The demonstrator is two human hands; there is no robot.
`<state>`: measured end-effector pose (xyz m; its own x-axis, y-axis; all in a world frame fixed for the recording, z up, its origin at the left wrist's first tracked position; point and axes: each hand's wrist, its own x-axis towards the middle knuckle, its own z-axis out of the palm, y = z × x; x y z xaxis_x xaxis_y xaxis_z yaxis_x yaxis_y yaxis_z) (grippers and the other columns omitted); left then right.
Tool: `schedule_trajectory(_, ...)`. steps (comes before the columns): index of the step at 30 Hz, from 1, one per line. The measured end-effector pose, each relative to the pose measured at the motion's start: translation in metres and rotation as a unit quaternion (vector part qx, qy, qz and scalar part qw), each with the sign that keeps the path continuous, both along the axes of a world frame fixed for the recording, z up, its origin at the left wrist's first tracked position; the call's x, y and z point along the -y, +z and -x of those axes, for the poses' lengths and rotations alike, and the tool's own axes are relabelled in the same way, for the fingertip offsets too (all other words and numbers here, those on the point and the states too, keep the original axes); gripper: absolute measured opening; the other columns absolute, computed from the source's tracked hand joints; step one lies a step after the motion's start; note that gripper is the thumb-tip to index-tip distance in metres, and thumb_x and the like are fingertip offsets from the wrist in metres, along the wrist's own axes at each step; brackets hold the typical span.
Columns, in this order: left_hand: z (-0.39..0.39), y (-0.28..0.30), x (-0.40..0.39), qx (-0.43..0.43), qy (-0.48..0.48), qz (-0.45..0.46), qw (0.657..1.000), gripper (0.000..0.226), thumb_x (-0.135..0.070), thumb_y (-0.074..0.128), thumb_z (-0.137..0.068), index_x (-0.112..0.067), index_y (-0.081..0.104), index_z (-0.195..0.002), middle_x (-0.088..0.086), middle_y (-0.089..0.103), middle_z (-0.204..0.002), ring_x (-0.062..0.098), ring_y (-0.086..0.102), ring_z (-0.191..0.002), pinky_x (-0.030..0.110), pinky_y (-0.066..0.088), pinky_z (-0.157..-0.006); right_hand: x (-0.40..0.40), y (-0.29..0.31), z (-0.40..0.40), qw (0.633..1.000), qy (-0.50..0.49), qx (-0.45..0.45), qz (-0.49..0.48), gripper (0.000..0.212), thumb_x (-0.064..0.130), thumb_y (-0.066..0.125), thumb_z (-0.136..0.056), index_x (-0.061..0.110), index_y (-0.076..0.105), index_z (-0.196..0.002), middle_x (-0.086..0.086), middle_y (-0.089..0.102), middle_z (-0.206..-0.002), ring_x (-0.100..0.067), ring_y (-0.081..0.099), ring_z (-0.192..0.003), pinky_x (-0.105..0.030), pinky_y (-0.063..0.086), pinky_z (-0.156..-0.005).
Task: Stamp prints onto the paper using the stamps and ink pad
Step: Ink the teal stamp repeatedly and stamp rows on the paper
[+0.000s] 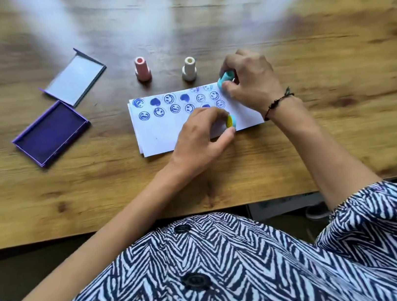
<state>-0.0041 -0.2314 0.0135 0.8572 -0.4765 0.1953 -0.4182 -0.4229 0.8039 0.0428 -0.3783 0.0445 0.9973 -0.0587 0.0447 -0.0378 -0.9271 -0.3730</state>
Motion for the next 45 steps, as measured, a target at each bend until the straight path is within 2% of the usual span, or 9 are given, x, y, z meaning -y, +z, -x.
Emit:
schedule_trajectory(7, 0.000, 0.001, -0.002, -0.008, -0.007, 0.009, 1.000, 0.021, -0.011, 0.064, -0.079, 0.001, 0.062, -0.097, 0.014, 0.065, -0.091, 0.027, 0.056, -0.093, 0.023, 0.038, -0.081, -0.005, -0.006, -0.004, 0.997, 0.035, 0.008, 0.070, 0.020, 0.002, 0.049, -0.079, 0.005, 0.064, -0.091, -0.018, 0.061, -0.098, -0.037, 0.059, -0.088, -0.033, 0.042, -0.066)
schedule_trajectory(15, -0.002, 0.000, -0.003, -0.024, -0.014, 0.023, 0.999, 0.023, -0.012, 0.064, -0.081, 0.002, 0.061, -0.099, 0.014, 0.066, -0.095, 0.027, 0.055, -0.097, 0.025, 0.040, -0.084, -0.008, -0.003, -0.014, 0.993, 0.056, -0.012, 0.101, 0.016, -0.004, 0.047, -0.066, 0.005, 0.058, -0.073, -0.015, 0.059, -0.086, -0.036, 0.057, -0.075, -0.030, 0.036, -0.057)
schedule_trajectory(27, -0.003, -0.003, -0.004, -0.021, -0.018, 0.014, 0.999, 0.022, -0.014, 0.063, -0.081, 0.001, 0.061, -0.098, 0.014, 0.067, -0.096, 0.026, 0.055, -0.097, 0.016, 0.035, -0.082, -0.008, 0.000, -0.023, 0.986, 0.093, -0.045, 0.130, 0.016, -0.002, 0.049, -0.065, 0.007, 0.059, -0.074, -0.014, 0.060, -0.089, -0.036, 0.057, -0.084, -0.030, 0.038, -0.060)
schedule_trajectory(35, -0.003, -0.001, -0.003, -0.022, -0.014, 0.009, 1.000, 0.023, -0.016, 0.062, -0.080, -0.001, 0.061, -0.098, 0.014, 0.066, -0.095, 0.026, 0.055, -0.096, 0.019, 0.036, -0.081, -0.009, 0.004, -0.019, 0.990, 0.083, -0.052, 0.105, 0.017, -0.003, 0.047, -0.068, 0.007, 0.058, -0.076, -0.013, 0.059, -0.091, -0.034, 0.056, -0.084, -0.030, 0.036, -0.059)
schedule_trajectory(37, -0.003, -0.002, -0.003, -0.017, -0.013, 0.008, 1.000, 0.022, -0.015, 0.062, -0.080, -0.001, 0.061, -0.097, 0.015, 0.066, -0.094, 0.026, 0.055, -0.095, 0.019, 0.036, -0.080, -0.007, 0.006, -0.015, 0.992, 0.079, -0.052, 0.082, 0.018, -0.001, 0.049, -0.071, 0.008, 0.062, -0.081, -0.014, 0.061, -0.096, -0.034, 0.057, -0.089, -0.034, 0.044, -0.065)
schedule_trajectory(39, -0.002, -0.002, -0.003, -0.018, -0.016, 0.004, 1.000, 0.021, -0.013, 0.064, -0.080, 0.000, 0.061, -0.096, 0.015, 0.066, -0.095, 0.027, 0.055, -0.096, 0.019, 0.036, -0.081, 0.003, 0.014, -0.008, 0.998, 0.044, -0.029, 0.030, 0.017, 0.001, 0.054, -0.074, 0.008, 0.065, -0.085, -0.013, 0.064, -0.095, -0.029, 0.058, -0.089, -0.029, 0.046, -0.073)
schedule_trajectory(41, -0.002, -0.001, -0.003, -0.019, -0.015, 0.003, 1.000, 0.021, -0.012, 0.064, -0.080, 0.000, 0.061, -0.097, 0.015, 0.066, -0.097, 0.026, 0.055, -0.097, 0.020, 0.036, -0.082, 0.017, 0.031, -0.001, 0.997, -0.027, 0.027, -0.066, 0.013, 0.007, 0.062, -0.072, 0.010, 0.067, -0.084, -0.003, 0.062, -0.079, -0.013, 0.057, -0.071, -0.019, 0.039, -0.063)
schedule_trajectory(43, -0.003, 0.000, -0.004, -0.021, -0.011, 0.004, 1.000, 0.022, -0.012, 0.064, -0.080, -0.001, 0.061, -0.098, 0.014, 0.066, -0.098, 0.025, 0.056, -0.098, 0.020, 0.037, -0.082, 0.027, 0.051, 0.010, 0.967, -0.097, 0.088, -0.219, 0.010, 0.014, 0.066, -0.067, 0.021, 0.063, -0.074, 0.004, 0.059, -0.067, -0.001, 0.052, -0.056, -0.015, 0.041, -0.054)
schedule_trajectory(45, -0.003, 0.001, -0.004, -0.027, -0.005, 0.010, 1.000, 0.021, -0.012, 0.064, -0.080, -0.002, 0.061, -0.098, 0.014, 0.066, -0.099, 0.025, 0.057, -0.096, 0.021, 0.038, -0.082, 0.029, 0.060, 0.022, 0.928, -0.128, 0.118, -0.328, 0.018, 0.013, 0.065, -0.066, 0.028, 0.058, -0.070, 0.003, 0.060, -0.065, -0.003, 0.053, -0.050, -0.018, 0.045, -0.048)
